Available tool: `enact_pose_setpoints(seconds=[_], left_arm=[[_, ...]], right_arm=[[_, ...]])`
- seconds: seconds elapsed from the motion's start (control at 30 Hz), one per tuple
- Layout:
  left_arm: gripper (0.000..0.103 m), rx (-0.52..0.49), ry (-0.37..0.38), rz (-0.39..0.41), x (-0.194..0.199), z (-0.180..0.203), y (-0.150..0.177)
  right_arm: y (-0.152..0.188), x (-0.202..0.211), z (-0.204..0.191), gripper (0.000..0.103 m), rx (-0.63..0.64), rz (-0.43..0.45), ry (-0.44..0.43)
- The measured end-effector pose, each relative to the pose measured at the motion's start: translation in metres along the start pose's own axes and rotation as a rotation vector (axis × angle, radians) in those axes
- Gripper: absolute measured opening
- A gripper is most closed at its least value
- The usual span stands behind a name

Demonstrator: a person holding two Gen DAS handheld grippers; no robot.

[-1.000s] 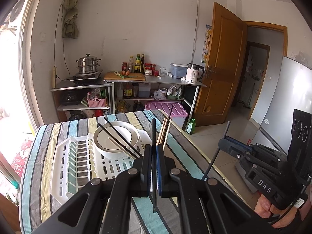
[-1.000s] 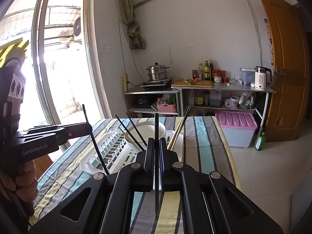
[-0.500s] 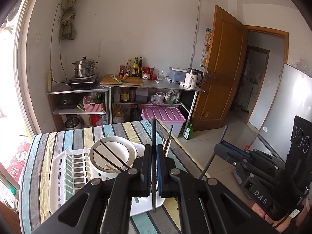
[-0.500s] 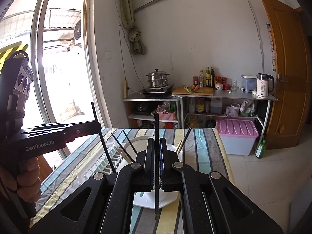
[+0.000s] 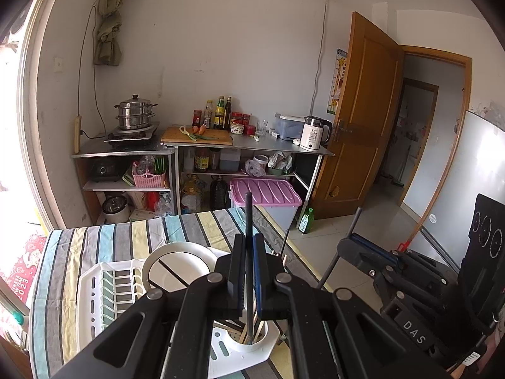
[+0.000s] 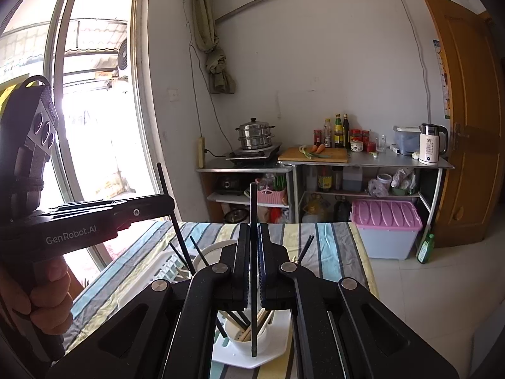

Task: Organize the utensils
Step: 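Lower both black chopsticks into the white cup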

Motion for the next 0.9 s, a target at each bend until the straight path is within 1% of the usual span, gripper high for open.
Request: enact_pose_setpoints(seconds=[0.37,0.63,0.9], left_arm=[[0.004,0.001,0.004,-0.032,-0.038,-0.006,0.009],[0.004,0.01,0.001,-0.082,-0.064,-0.015,0.029],[0.004,0.015,-0.012,-0.117,-0.077,-0.023,0.05]], right_arm=[[-0.005,-0.024,0.01,0.004,-0.019,0.003,-0.018],[0.016,-0.042,0.023,0.004,-0.049,-0.044,-0.015],[0.035,-0.054,0.036,0.004,-0.08,-0.09,0.0]])
Point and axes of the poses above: each gripper's, at about its wrist camera, not at the fingertips, and x roughly against the way its jaws point, z to its right, y to its underside, the point moved 8 cm from there along -x, roughly the way its jaws point, and after that the axes turned 14 degrees about -y, right-handed, at the moved point
